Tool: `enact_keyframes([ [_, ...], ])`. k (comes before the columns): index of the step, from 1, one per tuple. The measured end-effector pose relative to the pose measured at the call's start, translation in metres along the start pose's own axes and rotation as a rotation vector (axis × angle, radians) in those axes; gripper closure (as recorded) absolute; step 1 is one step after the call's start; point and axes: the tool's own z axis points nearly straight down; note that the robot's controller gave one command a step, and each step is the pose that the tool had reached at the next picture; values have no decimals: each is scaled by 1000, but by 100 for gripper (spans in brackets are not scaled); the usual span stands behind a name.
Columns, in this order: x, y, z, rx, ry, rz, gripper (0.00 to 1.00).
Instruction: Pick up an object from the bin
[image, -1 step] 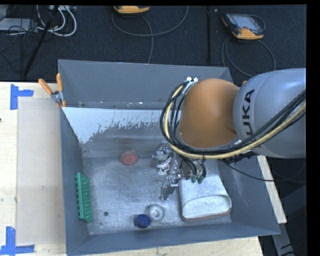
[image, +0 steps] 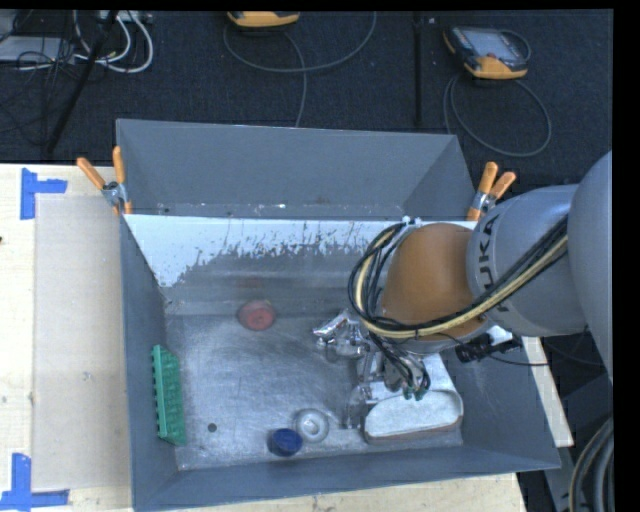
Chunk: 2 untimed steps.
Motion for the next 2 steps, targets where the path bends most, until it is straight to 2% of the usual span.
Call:
enact_keyframes([
  [1, -27, -58, -2, 0, -4, -332, 0],
  [2, -87, -89, -2, 0, 0, -335, 0],
])
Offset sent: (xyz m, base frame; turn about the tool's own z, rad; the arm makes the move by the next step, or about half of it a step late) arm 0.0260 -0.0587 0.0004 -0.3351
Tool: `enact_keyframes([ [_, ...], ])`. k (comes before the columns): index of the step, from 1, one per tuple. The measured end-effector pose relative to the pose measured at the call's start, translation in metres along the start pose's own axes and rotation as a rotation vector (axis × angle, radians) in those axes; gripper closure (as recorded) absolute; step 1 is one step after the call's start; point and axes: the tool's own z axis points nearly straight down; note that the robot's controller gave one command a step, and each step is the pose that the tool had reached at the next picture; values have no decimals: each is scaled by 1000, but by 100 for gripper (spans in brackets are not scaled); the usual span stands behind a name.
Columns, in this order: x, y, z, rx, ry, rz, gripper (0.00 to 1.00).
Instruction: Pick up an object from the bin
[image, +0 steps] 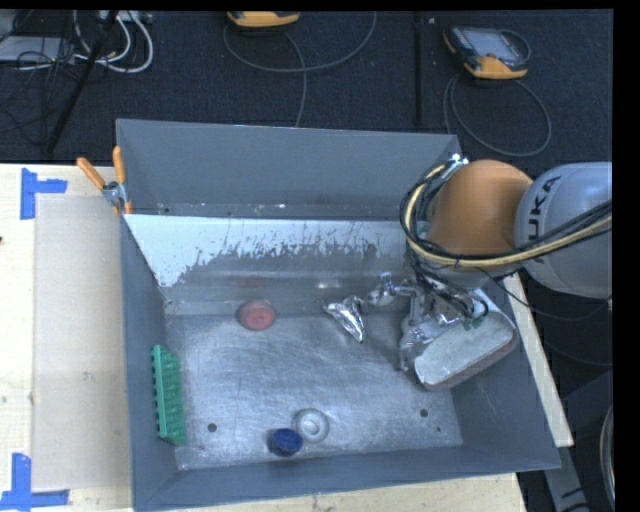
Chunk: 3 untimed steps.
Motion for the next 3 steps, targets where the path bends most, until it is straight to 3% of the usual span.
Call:
enact_keyframes([
  [1, -6, 18, -6, 1, 0, -51, 0],
  [3, -34, 93, -11, 0, 0, -170, 0],
])
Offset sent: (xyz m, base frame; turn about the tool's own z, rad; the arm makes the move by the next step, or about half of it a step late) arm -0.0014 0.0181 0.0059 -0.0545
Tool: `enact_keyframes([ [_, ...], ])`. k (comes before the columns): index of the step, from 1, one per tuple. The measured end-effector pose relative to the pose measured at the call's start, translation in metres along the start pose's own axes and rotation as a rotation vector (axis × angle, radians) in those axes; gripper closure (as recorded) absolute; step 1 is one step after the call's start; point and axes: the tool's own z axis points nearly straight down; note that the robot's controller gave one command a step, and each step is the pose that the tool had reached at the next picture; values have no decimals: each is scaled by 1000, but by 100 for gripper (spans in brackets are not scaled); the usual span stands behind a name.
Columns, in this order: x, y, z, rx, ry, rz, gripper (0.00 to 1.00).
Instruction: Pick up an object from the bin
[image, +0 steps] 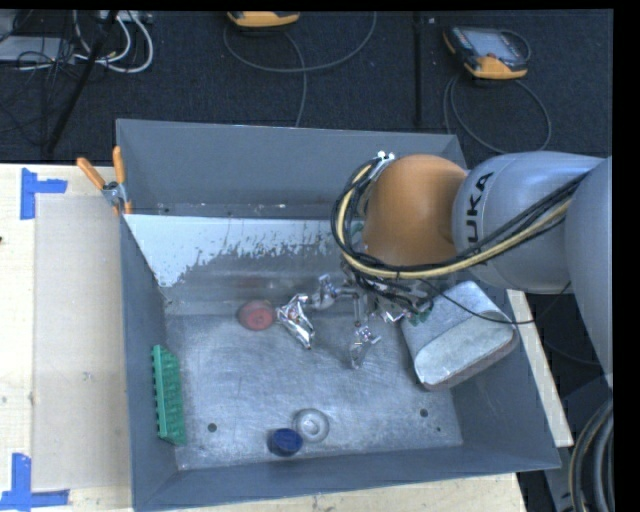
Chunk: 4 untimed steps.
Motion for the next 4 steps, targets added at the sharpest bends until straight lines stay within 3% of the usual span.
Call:
enact_keyframes([
  [1, -18, 30, 10, 5, 1, -51, 0],
  [2, -41, 75, 1, 0, 0, -177, 0],
  [3, -65, 112, 11, 4, 0, -49, 0],
  [4, -66, 114, 6, 2, -1, -75, 0],
])
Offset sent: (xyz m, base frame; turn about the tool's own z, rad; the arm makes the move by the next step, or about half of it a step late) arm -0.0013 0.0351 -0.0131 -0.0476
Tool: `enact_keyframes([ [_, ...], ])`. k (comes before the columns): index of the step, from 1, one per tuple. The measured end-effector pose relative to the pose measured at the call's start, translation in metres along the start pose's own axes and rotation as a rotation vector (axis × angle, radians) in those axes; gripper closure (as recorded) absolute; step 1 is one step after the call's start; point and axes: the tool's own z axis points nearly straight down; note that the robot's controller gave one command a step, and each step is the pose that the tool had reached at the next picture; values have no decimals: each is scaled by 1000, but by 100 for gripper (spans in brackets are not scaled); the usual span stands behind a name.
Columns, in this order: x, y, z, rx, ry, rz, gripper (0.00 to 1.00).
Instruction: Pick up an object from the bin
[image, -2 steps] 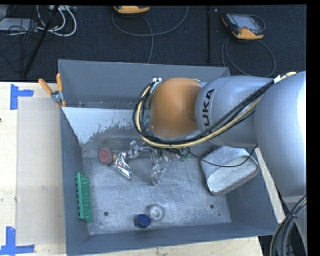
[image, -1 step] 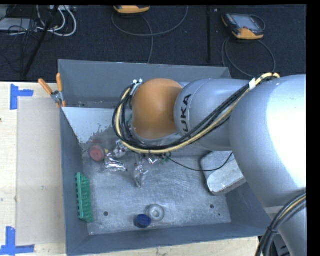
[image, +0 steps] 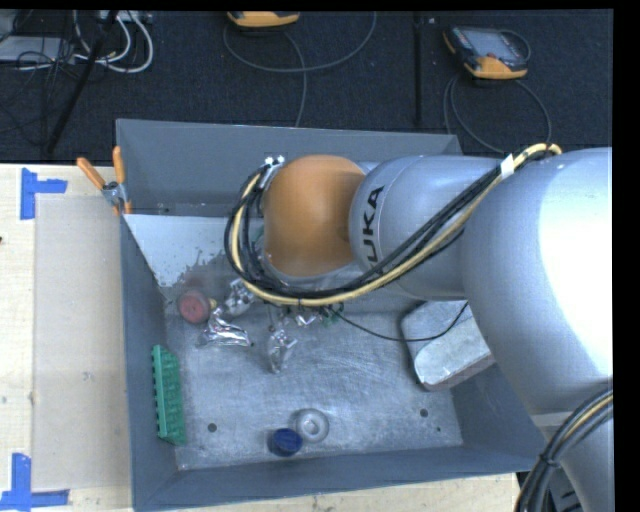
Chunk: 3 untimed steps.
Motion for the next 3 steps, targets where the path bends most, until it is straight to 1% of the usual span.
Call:
enact_keyframes([
  [1, -19, 27, 3, -1, 0, -288, 0],
  [2, -18, 26, 2, -1, 2, -284, 100],
  [3, -19, 27, 3, -2, 0, -283, 0],
])
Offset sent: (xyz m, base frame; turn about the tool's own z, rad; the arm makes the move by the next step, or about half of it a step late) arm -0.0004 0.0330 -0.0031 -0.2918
